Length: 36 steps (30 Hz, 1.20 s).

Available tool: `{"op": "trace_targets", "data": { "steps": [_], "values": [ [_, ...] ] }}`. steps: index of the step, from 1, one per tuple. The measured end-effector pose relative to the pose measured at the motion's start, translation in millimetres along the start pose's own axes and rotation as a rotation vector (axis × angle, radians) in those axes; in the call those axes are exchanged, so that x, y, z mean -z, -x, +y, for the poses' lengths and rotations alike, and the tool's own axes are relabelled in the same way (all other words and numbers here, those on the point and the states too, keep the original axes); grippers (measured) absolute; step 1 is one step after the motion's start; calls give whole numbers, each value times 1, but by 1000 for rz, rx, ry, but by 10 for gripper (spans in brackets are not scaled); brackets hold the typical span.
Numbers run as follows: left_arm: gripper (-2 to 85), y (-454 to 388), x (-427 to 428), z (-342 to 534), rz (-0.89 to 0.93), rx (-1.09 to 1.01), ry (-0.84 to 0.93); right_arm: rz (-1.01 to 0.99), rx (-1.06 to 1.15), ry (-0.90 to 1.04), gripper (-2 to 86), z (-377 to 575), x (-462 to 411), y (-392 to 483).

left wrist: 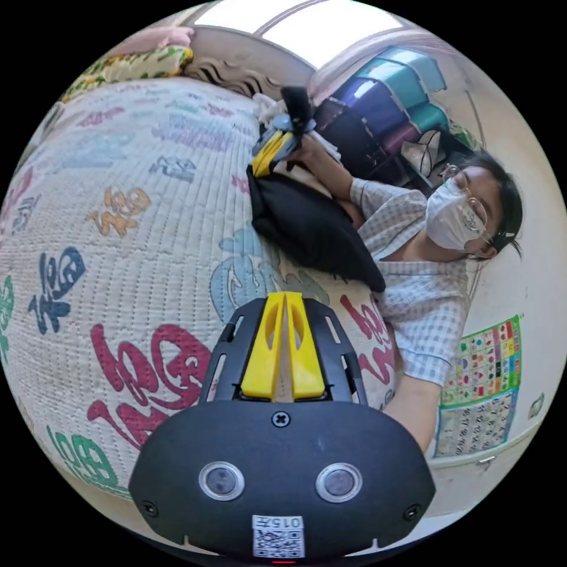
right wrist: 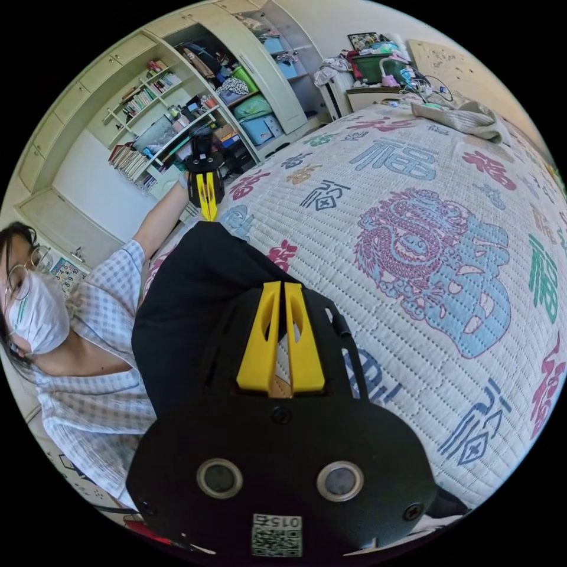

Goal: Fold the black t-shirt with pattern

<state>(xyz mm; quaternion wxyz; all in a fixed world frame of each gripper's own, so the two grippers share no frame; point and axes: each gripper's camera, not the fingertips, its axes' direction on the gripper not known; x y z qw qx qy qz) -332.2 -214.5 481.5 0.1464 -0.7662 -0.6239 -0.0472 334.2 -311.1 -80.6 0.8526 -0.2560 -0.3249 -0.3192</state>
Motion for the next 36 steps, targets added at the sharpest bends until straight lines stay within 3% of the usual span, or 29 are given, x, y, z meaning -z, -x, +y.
{"op": "trace_targets", "data": {
  "steps": [2, 3, 6, 10, 19, 22, 24, 29, 36],
  "values": [
    [59, -24, 21, 5, -65, -64, -234, -14, -8, -7, -6, 3, -8, 2],
    [69, -31, 21, 4, -67, -98, -253, -15, -10, -8, -6, 4, -11, 3],
    [70, -45, -3, -15, -86, -171, -163, -11, -12, -8, -6, 7, -23, 9],
    [2, -37, -33, -41, 59, -198, -33, -6, -13, -9, -5, 12, -42, 18],
    [-8, -30, -47, -35, -13, -33, 85, 25, -22, -14, 20, 24, -82, 43],
    [-8, -42, -49, -31, -152, 75, 73, 152, -15, -38, 47, 28, -81, 69],
    [-7, -67, -44, -20, -154, 86, 4, 238, -10, -62, 55, 31, -76, 90],
    [22, -202, -61, 25, -311, 201, -425, 321, 181, -91, 61, 44, -91, 178],
    [83, -330, -211, 46, -462, 431, -408, 212, 308, -40, 113, -9, -171, 244]
  ]
}}
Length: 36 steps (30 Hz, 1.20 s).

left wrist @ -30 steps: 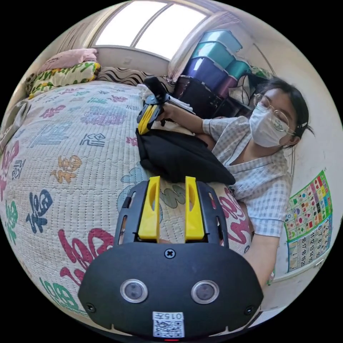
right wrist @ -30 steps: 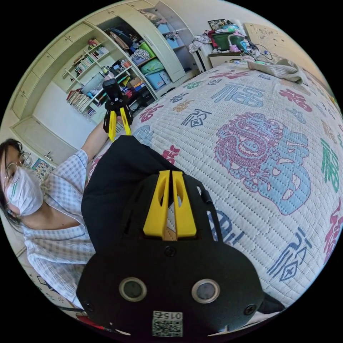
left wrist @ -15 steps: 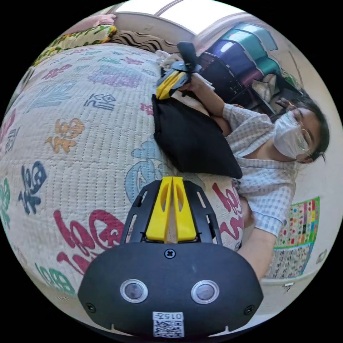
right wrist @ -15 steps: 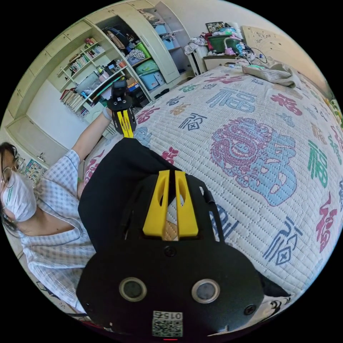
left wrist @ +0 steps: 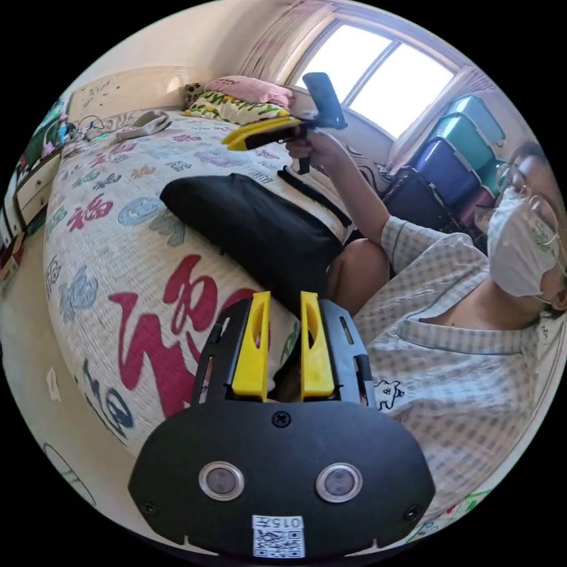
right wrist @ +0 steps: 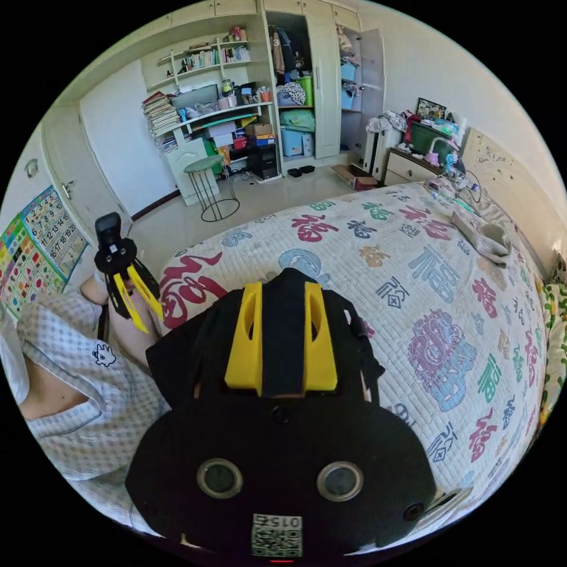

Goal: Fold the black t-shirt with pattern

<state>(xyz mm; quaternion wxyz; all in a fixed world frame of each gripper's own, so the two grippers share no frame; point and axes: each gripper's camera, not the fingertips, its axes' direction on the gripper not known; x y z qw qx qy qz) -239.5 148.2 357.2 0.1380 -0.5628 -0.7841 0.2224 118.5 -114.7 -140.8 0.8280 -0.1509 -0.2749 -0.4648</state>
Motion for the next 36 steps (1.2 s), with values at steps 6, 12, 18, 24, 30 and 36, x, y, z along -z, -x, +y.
{"op": "trace_targets", "data": {
  "steps": [6, 12, 18, 24, 30, 36],
  "values": [
    [110, -41, -60, 46, -28, 150, -123, 53, -57, 223, 136, -65, -108, 7],
    [37, -27, -82, 74, 29, 218, -345, 18, -27, 437, 74, -83, -158, 4],
    [3, -29, -84, 94, 31, 158, -382, 127, -42, 393, 32, -98, -157, 10],
    [6, -25, -85, 105, -15, 165, -344, 137, -88, 424, 36, -93, -195, 8],
    [41, -9, -78, 114, -8, 222, -368, 152, -107, 212, 72, -72, -126, 5],
    [55, -22, -15, 105, -189, 177, -499, 188, -104, 55, 84, 18, -14, -3]
  ]
}}
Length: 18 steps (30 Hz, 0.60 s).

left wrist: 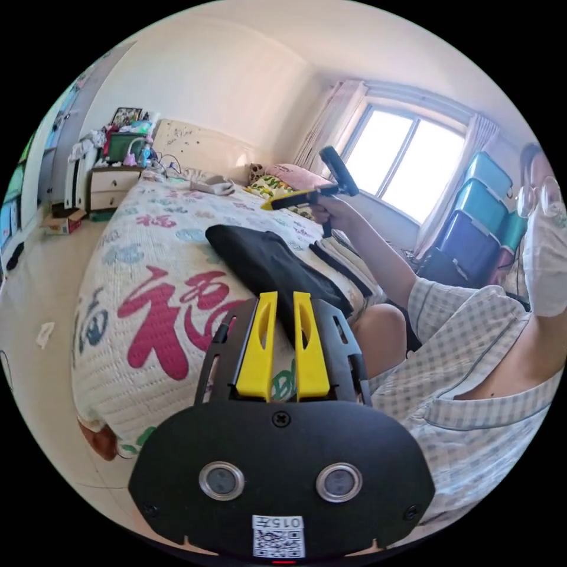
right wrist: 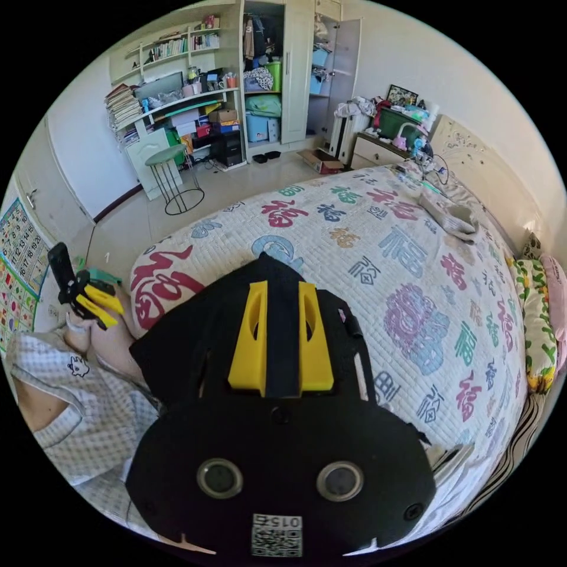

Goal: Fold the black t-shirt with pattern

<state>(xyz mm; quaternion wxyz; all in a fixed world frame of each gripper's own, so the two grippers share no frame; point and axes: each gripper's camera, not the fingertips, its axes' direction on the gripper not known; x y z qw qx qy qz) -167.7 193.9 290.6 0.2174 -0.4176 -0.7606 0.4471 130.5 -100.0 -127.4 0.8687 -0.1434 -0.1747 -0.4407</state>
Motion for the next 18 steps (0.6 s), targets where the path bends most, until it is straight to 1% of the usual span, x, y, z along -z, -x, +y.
{"op": "trace_targets", "data": {
  "steps": [3, 5, 7, 9, 10, 11, 12, 14, 15, 16, 17, 18],
  "values": [
    [65, -10, 0, -45, -31, -105, 96, -1, -48, -17, 77, 46, 17, -24],
    [65, -16, -14, -85, -68, -191, 142, -70, -76, -34, 64, 68, 14, -42],
    [62, -17, -35, -115, -84, -243, 189, -107, -65, 22, 58, 73, 5, -52],
    [57, -13, -66, -140, -88, -285, 254, -30, -68, 73, 48, 78, -4, -62],
    [48, -4, -87, -152, -108, -301, 292, 33, -91, 106, 27, 84, -10, -72],
    [35, 10, -108, -160, -125, -288, 332, 53, -136, 136, 13, 92, -18, -88],
    [27, 19, -118, -162, -122, -276, 355, 28, -153, 147, 9, 97, -22, -97],
    [5, 64, -148, -163, -35, -170, 429, -175, -290, 72, 2, 117, -8, -145],
    [4, 77, -153, -162, -7, -129, 444, -211, -329, 65, 3, 121, -4, -156],
    [3, 100, -158, -165, 73, -43, 476, -233, -383, 13, 4, 132, 8, -176],
    [8, 119, -153, -172, 170, 16, 452, -252, -443, -56, 10, 146, 20, -196],
    [10, 128, -147, -176, 205, 32, 410, -286, -464, -88, 12, 152, 26, -206]
  ]
}}
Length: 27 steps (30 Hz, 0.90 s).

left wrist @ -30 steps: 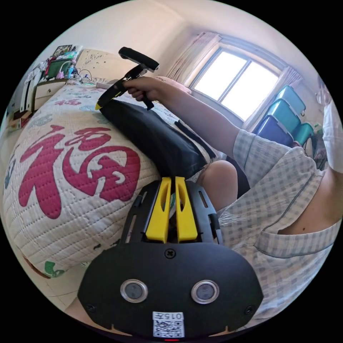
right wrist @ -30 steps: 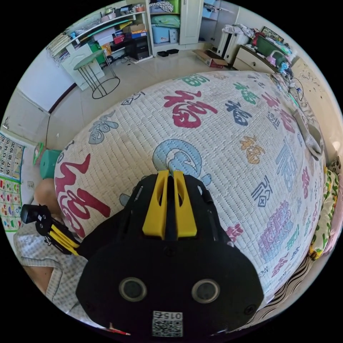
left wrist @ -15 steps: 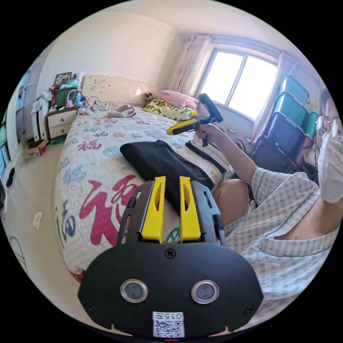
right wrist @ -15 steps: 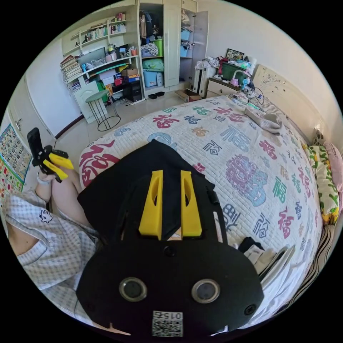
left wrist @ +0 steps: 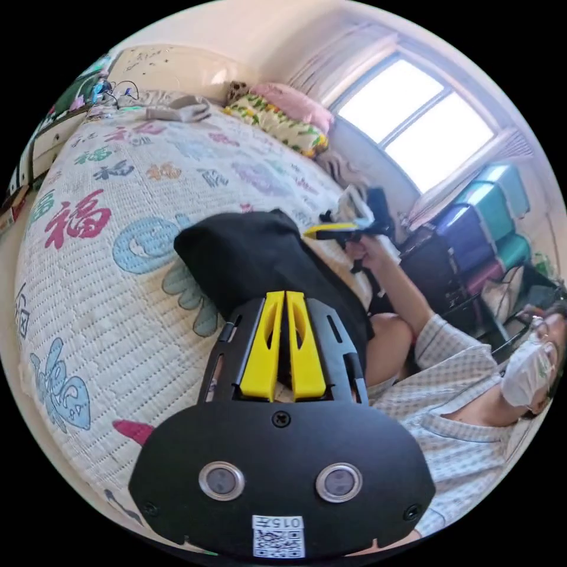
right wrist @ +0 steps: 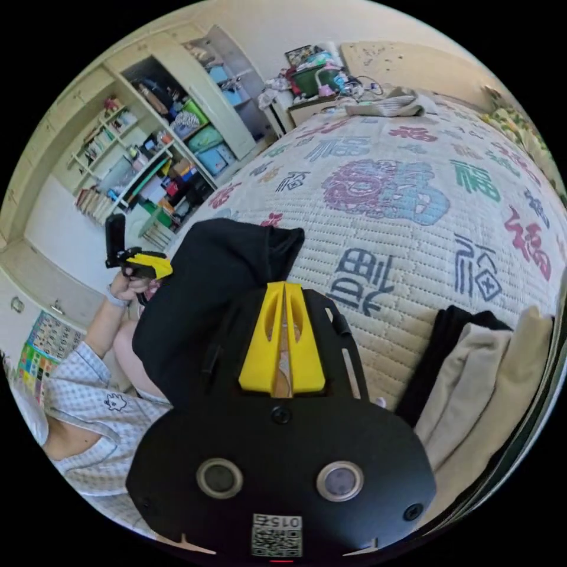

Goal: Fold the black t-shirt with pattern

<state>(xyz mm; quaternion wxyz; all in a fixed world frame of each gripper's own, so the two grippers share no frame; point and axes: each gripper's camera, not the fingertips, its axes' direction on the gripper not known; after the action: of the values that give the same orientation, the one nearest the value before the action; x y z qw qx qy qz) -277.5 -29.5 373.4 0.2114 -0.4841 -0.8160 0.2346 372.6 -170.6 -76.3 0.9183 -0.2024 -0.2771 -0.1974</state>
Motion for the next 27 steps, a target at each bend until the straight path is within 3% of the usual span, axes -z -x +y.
{"op": "trace_targets", "data": {
  "steps": [2, 5, 7, 10, 13, 18, 27],
  "values": [
    [38, 30, 41, 0, 77, 50, -172, -194, -53, -87, 49, -1, 28, -38],
    [97, 71, 72, -1, 27, 157, -261, -268, -63, -113, 85, -8, 36, -65],
    [129, 96, 71, -4, 15, 223, -255, -222, -54, -20, 128, -18, 23, -69],
    [140, 135, 45, -21, 155, 290, -133, -257, -46, -4, 137, -31, 19, -80],
    [135, 156, 27, -33, 259, 277, -122, -305, -60, 31, 119, -39, 11, -97],
    [95, 172, 18, -35, 286, 257, -93, -417, -25, 104, 34, -32, 5, -124],
    [37, 132, 36, -26, 156, 13, -138, -235, 113, -82, 7, 12, 60, -111]
  ]
}}
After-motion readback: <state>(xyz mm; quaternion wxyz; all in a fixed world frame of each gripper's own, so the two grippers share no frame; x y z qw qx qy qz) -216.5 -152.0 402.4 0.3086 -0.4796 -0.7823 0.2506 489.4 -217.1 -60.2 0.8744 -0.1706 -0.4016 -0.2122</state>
